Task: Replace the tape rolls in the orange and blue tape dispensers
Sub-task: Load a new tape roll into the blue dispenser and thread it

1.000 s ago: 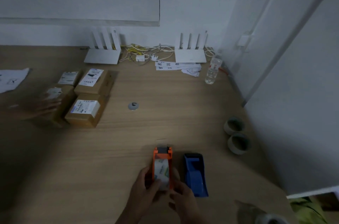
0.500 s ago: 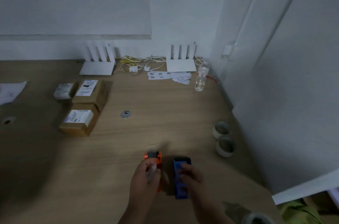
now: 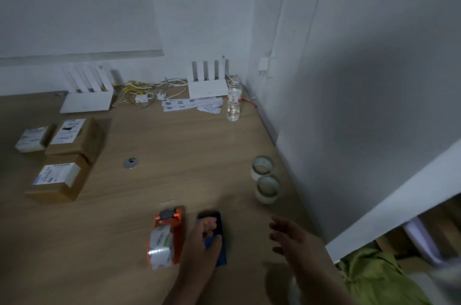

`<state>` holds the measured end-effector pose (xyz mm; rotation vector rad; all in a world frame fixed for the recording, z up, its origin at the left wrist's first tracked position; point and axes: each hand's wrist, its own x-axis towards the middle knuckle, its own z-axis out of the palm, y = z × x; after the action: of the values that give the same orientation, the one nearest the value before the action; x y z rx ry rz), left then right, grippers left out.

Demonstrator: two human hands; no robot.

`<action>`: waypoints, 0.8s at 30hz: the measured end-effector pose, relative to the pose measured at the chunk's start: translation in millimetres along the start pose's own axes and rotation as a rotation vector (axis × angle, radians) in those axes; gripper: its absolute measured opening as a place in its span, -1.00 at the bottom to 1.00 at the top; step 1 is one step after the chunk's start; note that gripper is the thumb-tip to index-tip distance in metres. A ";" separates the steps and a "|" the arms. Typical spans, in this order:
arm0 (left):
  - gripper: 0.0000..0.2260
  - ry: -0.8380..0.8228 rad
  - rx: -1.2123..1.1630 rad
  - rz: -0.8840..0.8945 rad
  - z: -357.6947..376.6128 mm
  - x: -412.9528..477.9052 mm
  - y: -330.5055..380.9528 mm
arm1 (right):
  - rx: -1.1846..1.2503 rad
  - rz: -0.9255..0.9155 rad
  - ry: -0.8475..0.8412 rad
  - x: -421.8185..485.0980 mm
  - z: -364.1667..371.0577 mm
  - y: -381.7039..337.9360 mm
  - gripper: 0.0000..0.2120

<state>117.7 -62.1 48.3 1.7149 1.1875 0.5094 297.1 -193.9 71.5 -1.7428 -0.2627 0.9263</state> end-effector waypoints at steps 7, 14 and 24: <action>-0.73 -0.090 -0.006 -0.011 35.1 -5.6 16.1 | -0.471 -0.097 0.066 -7.2 -67.8 30.7 -0.70; -0.69 -0.201 -0.035 -0.092 56.3 -16.3 20.4 | -1.075 -0.149 0.032 -24.6 -79.5 80.5 -0.77; -0.70 -0.205 0.012 -0.113 45.2 -24.3 11.4 | -1.132 -0.034 -0.172 -36.9 -63.0 102.0 -0.33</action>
<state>146.7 -105.4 41.7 1.6561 1.1326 0.2521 289.3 -299.6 4.4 -2.6467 -1.0833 0.9674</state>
